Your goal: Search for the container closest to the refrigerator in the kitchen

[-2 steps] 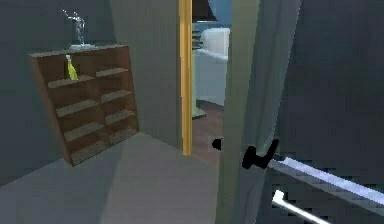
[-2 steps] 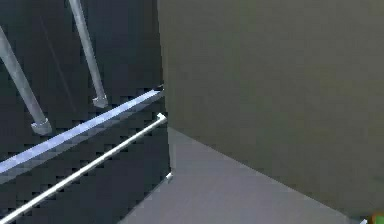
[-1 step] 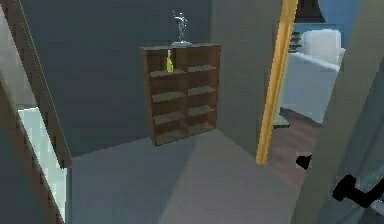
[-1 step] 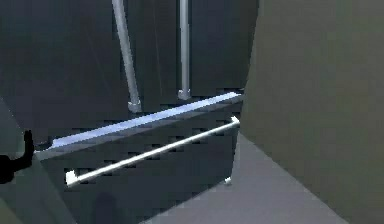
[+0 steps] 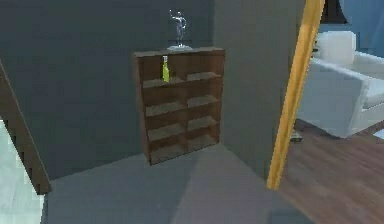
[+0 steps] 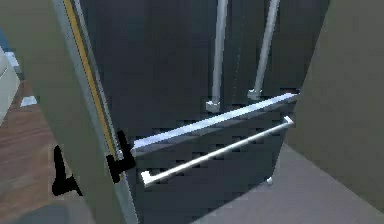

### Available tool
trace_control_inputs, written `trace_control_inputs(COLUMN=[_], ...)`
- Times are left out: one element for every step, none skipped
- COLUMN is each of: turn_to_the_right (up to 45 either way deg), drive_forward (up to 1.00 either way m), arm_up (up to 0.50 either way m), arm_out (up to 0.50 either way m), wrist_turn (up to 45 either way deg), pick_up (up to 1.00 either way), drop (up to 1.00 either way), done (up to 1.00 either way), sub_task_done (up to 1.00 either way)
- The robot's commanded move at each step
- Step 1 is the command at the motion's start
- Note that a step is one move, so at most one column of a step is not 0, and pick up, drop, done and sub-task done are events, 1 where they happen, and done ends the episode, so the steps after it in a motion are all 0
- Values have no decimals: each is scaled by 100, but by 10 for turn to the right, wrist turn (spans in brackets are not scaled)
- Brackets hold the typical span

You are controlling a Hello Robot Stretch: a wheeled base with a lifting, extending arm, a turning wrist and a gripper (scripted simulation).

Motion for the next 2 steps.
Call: trace_control_inputs(turn_to_the_right=[-120, 0], drive_forward=[0, 100], arm_up=[0, 0], arm_out=[0, 0], wrist_turn=[0, 0], pick_up=[0, 0], drop=[0, 0], done=[0, 0], sub_task_done=[0, 0])
